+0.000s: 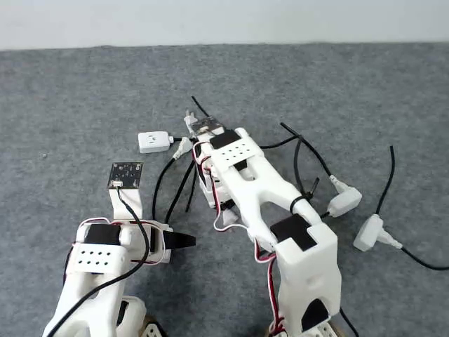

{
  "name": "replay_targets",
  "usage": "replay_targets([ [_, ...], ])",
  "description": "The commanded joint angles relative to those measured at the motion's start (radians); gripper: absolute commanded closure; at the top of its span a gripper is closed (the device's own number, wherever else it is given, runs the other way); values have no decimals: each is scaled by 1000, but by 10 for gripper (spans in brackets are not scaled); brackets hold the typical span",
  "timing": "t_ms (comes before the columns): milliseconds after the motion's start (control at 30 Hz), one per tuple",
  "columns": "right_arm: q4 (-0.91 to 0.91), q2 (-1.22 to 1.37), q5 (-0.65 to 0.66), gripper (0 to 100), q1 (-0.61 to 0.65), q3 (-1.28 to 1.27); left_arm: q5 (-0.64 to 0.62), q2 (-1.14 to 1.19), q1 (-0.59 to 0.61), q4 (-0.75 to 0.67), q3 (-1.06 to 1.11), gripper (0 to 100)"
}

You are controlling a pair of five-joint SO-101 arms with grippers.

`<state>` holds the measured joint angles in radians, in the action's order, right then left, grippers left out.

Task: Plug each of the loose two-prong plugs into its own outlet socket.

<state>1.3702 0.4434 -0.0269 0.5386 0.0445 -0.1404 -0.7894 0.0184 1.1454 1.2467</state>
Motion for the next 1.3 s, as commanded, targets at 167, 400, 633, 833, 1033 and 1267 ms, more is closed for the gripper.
replay_targets([
  [167,27,-91,92,987,50,-48,9,3,5,-3,-45,544],
  [400,5,-91,114,987,-5,-114,9,3,5,-3,-45,544],
  [633,-16,-97,155,988,-77,-180,9,3,5,-3,-45,544],
  [833,-16,-177,149,983,-56,-124,9,3,5,-3,-45,544],
  [1033,-16,-254,146,915,-19,-124,9,3,5,-9,-44,544],
  [1267,-53,-133,115,857,18,-138,9,3,5,-23,-33,544],
])
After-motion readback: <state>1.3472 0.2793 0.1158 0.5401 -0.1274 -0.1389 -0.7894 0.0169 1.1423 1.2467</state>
